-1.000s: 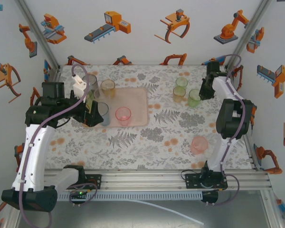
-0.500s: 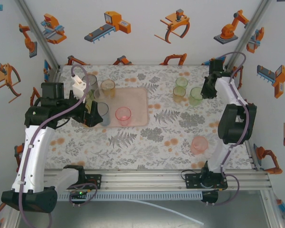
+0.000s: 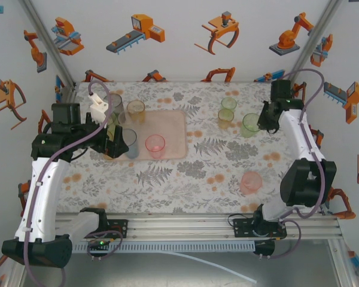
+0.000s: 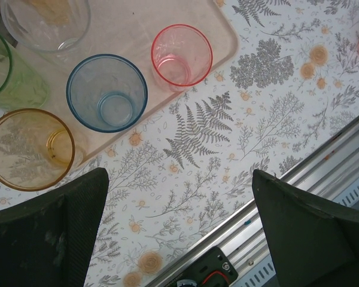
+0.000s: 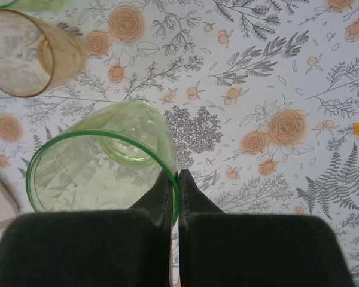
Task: Place the glasses into the tray
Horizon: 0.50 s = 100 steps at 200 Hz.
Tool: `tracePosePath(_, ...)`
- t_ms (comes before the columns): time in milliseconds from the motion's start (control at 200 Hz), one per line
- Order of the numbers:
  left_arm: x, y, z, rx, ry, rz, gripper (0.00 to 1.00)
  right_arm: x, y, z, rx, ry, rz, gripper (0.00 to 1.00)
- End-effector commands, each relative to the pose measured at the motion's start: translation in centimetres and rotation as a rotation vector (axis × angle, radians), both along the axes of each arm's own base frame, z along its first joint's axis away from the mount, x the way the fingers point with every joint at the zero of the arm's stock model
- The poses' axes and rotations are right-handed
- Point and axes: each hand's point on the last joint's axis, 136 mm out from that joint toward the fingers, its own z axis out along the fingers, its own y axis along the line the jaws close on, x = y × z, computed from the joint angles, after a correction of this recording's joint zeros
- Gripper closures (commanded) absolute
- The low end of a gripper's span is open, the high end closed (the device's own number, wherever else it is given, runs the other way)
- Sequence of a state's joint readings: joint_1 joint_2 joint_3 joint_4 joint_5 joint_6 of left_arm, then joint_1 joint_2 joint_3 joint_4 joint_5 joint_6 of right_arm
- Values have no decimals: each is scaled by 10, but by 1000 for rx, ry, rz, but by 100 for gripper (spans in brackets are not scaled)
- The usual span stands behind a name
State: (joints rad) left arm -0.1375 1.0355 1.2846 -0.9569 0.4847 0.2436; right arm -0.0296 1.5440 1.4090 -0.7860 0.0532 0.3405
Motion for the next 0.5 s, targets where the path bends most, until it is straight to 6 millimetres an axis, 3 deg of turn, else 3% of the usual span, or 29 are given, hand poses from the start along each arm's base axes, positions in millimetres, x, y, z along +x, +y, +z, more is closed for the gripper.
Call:
tracePosePath(0,1,1,6,-15,-17,16,3,-15,10,8,-2,-3,15,99)
tracePosePath(245,-7,0,8,-25,-24,6,3,-20,52,30,-29,-38,115,99)
tracePosePath(496,-6,-1,10,-42,-23,6,3,-8,126,46,0,-87,243,99)
